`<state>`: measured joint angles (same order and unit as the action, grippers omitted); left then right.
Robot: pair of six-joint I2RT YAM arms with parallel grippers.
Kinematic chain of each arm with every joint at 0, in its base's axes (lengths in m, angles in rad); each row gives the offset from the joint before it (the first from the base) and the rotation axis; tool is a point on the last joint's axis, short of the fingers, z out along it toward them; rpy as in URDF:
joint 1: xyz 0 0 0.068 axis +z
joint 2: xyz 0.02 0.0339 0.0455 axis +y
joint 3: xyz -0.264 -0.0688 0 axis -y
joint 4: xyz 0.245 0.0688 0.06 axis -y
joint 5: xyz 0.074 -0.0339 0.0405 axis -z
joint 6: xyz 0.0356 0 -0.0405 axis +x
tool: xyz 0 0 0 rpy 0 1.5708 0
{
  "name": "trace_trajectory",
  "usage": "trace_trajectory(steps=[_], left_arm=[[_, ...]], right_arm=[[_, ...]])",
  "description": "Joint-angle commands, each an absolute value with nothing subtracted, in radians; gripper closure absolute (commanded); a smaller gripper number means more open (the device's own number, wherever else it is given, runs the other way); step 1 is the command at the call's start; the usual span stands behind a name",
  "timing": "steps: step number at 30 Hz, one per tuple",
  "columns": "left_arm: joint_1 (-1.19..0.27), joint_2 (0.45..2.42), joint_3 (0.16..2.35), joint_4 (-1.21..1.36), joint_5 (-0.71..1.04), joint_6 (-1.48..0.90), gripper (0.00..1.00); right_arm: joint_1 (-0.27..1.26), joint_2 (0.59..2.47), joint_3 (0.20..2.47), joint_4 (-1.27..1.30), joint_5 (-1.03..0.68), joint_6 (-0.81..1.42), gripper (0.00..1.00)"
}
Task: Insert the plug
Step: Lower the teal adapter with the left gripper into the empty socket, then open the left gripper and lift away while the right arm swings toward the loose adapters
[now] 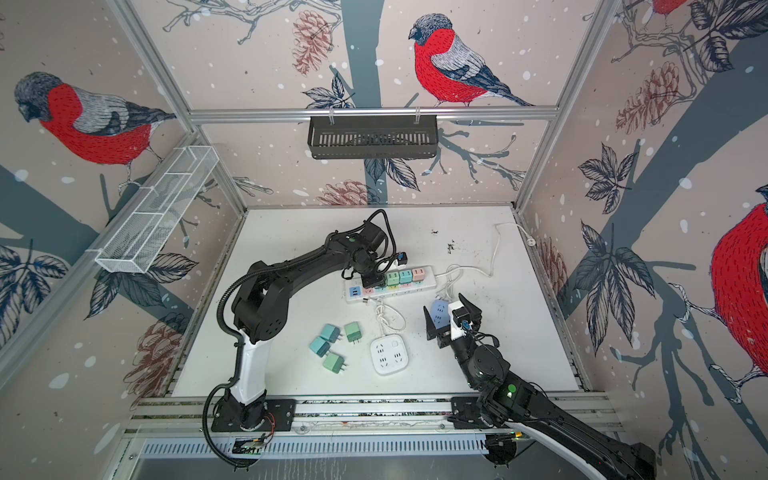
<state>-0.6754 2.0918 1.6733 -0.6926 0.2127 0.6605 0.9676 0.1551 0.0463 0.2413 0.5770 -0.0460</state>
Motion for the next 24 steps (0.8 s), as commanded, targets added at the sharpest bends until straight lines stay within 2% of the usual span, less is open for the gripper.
trace_trajectory(steps=[1, 7, 11, 14, 18, 21, 23, 24], left_arm=[[-0.676, 2.049, 1.641, -0.654, 0.226, 0.658, 0.01], [-0.678, 1.887, 1.525, -0.520, 0.261, 0.635, 0.01], [-0.678, 1.716, 1.380, -0.343, 0.244, 0.585, 0.01], [-0.676, 1.585, 1.264, -0.196, 0.247, 0.543, 0.01], [-0.651, 1.428, 1.136, -0.002, 0.232, 0.404, 0.01], [-0.610, 1.308, 0.993, 0.200, 0.227, 0.267, 0.01], [-0.598, 1.254, 0.925, 0.264, 0.237, 0.250, 0.01], [-0.597, 1.237, 0.916, 0.268, 0.221, 0.241, 0.01]], right_arm=[[0.968, 0.148, 0.044, 0.275, 0.626, 0.012, 0.00], [0.965, 0.118, 0.077, 0.233, 0.859, 0.258, 0.00], [0.959, 0.126, 0.136, 0.151, 0.802, 0.272, 0.00], [0.958, 0.166, 0.154, 0.198, 0.746, 0.260, 0.00], [0.957, 0.305, 0.224, 0.256, 0.824, 0.392, 0.00], [0.957, 0.451, 0.353, 0.051, 0.998, 0.731, 0.00], [0.954, 0.537, 0.436, -0.058, 0.985, 0.845, 0.00], [0.946, 0.573, 0.471, -0.042, 0.906, 0.776, 0.00]])
